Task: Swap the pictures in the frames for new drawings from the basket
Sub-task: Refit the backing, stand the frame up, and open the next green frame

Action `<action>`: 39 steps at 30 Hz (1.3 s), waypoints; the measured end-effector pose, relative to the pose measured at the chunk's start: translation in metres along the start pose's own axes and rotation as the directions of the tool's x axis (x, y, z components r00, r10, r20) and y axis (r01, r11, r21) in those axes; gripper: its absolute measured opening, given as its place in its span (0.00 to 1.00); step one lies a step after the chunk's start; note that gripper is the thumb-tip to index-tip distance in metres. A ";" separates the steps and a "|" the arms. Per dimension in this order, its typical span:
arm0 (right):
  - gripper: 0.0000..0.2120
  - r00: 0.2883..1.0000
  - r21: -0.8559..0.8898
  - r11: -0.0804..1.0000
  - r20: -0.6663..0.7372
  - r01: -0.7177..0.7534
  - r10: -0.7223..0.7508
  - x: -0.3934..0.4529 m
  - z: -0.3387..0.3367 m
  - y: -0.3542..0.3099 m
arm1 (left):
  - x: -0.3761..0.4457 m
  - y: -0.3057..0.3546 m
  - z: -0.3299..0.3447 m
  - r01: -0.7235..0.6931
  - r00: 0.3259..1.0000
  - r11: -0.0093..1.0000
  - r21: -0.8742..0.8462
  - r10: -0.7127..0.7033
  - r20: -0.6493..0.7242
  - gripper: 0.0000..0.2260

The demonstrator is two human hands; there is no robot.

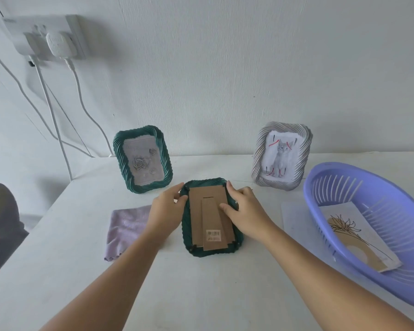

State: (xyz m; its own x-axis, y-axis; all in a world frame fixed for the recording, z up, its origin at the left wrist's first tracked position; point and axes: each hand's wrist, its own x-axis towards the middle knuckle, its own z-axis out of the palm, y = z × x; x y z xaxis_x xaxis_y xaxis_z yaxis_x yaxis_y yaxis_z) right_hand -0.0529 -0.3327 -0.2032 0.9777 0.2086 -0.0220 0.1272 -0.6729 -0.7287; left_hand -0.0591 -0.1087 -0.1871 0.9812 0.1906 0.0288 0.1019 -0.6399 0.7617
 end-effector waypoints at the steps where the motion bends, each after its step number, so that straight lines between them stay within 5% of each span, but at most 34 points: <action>1: 0.34 1.000 -0.069 0.998 -0.013 -0.001 0.000 0.000 0.001 0.002 | 0.000 -0.002 0.002 -0.018 1.000 0.999 0.042 0.018 0.004 0.18; 4: 0.32 0.999 -0.271 0.962 -0.034 -0.032 0.024 0.000 0.003 0.005 | 0.001 -0.008 0.009 -0.054 0.998 0.990 0.129 0.051 0.029 0.15; 12: 0.31 0.999 -0.396 0.917 -0.009 -0.045 0.045 -0.005 0.007 0.009 | 0.005 -0.014 0.015 -0.011 0.999 0.985 0.171 0.002 0.054 0.16; 27: 0.14 0.954 -0.150 0.969 -0.258 -0.196 0.154 0.028 0.008 0.015 | 0.024 -0.014 0.024 0.054 0.997 0.980 0.193 -0.042 -0.066 0.14; 39: 0.14 0.919 -0.159 0.955 -0.350 -0.248 0.181 0.033 0.012 0.009 | 0.031 -0.023 0.022 -0.032 0.999 0.980 0.196 0.033 -0.001 0.12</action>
State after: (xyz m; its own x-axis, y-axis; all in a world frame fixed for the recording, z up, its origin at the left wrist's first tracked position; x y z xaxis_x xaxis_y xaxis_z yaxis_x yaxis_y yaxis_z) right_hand -0.0220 -0.3235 -0.2190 0.9800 -0.1784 0.0880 -0.0948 -0.8078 -0.5818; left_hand -0.0273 -0.1047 -0.2177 0.9839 0.1702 0.0544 0.1005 -0.7791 0.6188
